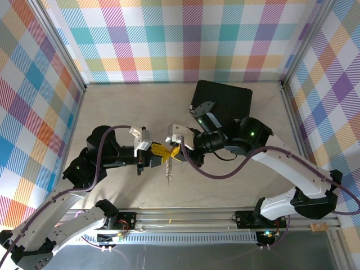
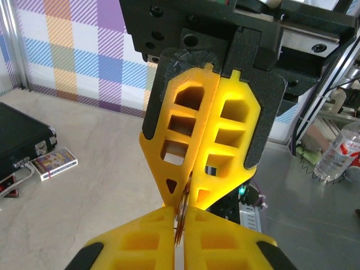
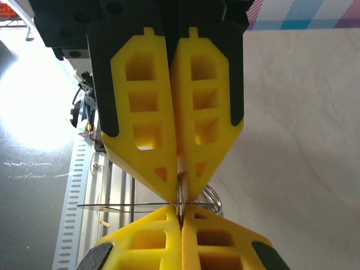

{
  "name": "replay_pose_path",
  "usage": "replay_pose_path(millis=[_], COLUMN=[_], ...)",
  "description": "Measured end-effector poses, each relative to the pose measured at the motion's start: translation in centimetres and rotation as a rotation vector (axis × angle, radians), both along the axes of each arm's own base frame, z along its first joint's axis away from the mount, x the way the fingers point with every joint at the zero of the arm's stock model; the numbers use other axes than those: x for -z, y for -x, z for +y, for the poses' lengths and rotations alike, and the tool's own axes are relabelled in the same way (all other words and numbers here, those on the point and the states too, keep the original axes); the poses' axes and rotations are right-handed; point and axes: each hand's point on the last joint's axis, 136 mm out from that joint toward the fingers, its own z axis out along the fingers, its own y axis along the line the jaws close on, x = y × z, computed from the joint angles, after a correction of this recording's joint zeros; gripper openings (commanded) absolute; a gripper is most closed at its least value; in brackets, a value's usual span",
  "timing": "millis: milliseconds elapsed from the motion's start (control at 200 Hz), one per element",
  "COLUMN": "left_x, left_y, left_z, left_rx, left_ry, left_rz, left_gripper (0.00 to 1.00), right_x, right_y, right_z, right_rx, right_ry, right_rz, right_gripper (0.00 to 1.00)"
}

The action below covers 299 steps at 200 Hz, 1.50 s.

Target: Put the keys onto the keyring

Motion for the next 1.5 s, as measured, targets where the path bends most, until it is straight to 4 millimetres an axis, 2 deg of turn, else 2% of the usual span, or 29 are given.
replay_pose_path(millis=[180,300,355,560,750,905,1150,1280,1495], left_x=[0.0,-1.1,-1.8,-4.3,-4.9,-4.9,-5.5,-5.7,-6.0], left_y=[0.3,0.5,0.7,1.2,1.2,1.3,1.6,1.6,1.8], left_z=[0.0,0.0,0.0,-0.1,-0.2,-0.2,0.0,0.0,0.1], left_rx=[0.015,0.019,0.025,0.054,0.072,0.078,0.083,0.084,0.087], left_ry=[0.000,0.042,0.078,0.210,0.287,0.309,0.333,0.339,0.350], left_rz=[0.002,-0.008,-0.010,-0.018,-0.002,0.014,0.014,0.015,0.009], left_gripper=[0.00,0.00,0.00,0.00,0.00,0.00,0.00,0.00,0.00], right_x=[0.0,-1.0,-1.6,-3.9,-4.7,-5.1,-4.5,-3.6,-3.8], right_y=[0.2,0.3,0.6,1.4,1.4,1.3,1.2,1.2,1.2], right_z=[0.0,0.0,-0.2,-1.1,-0.9,-0.7,-0.7,-1.0,-1.2], right_rx=[-0.004,0.002,0.006,0.015,0.022,0.028,0.034,0.053,0.062], right_ry=[0.002,-0.049,-0.090,-0.220,-0.272,-0.291,-0.285,-0.269,-0.278], right_rz=[0.003,-0.008,-0.015,-0.038,-0.040,-0.035,-0.029,-0.010,-0.013], right_gripper=[0.00,0.16,0.19,0.18,0.22,0.15,0.18,0.11,0.00])
